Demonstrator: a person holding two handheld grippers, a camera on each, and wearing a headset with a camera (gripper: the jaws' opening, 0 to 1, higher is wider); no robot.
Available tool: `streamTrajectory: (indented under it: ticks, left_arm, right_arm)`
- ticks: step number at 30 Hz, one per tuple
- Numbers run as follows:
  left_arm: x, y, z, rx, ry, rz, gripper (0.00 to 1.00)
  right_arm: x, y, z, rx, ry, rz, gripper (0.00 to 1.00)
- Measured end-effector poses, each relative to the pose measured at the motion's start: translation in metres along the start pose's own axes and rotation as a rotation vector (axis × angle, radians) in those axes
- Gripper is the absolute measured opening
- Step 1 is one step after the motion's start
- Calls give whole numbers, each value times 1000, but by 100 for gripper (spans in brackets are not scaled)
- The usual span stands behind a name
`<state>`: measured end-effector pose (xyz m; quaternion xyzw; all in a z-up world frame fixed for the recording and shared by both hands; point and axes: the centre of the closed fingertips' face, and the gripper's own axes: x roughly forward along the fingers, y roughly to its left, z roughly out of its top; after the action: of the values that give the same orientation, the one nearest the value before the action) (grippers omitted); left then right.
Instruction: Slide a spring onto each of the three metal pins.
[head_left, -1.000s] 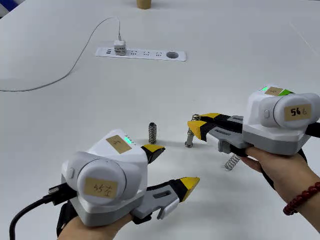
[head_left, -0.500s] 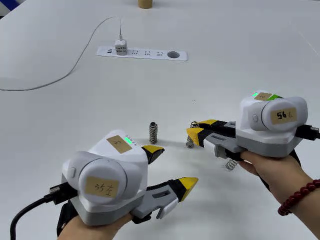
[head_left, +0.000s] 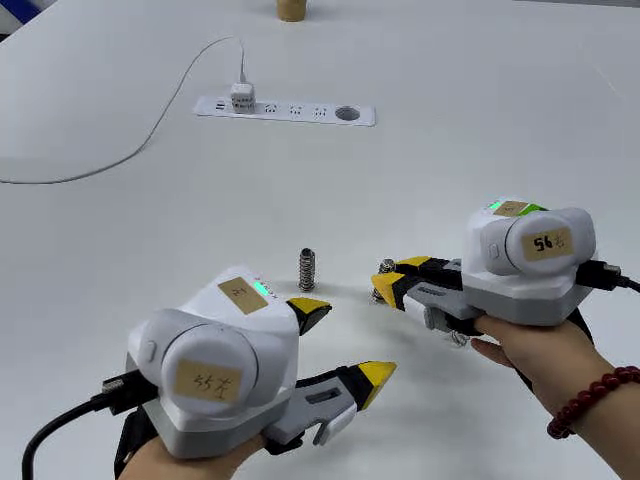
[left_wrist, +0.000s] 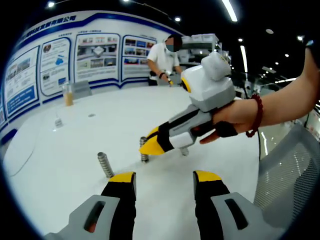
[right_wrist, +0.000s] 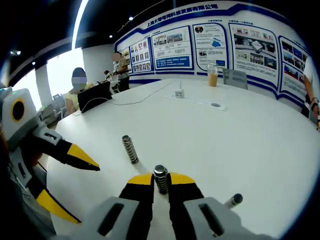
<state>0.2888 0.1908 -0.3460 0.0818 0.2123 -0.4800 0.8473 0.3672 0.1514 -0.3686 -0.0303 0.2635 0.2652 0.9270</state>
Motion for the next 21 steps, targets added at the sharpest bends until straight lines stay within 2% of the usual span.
streamTrajectory:
  ticks: [5, 7, 10, 21]
  left_arm:
    - [0, 0, -1, 4, 5, 1, 47]
    - [0, 0, -1, 5, 5, 1, 47]
    - [0, 1, 0, 9, 6, 7, 46]
    - [3, -4, 5, 24, 2, 0, 47]
  right_arm:
    - [0, 2, -1, -4, 7, 5, 13]
    - [-2, 4, 1, -2, -2, 7, 20]
    - [-6, 6, 5, -11, -11, 10, 21]
    - [-29, 1, 13, 75, -39, 2, 32]
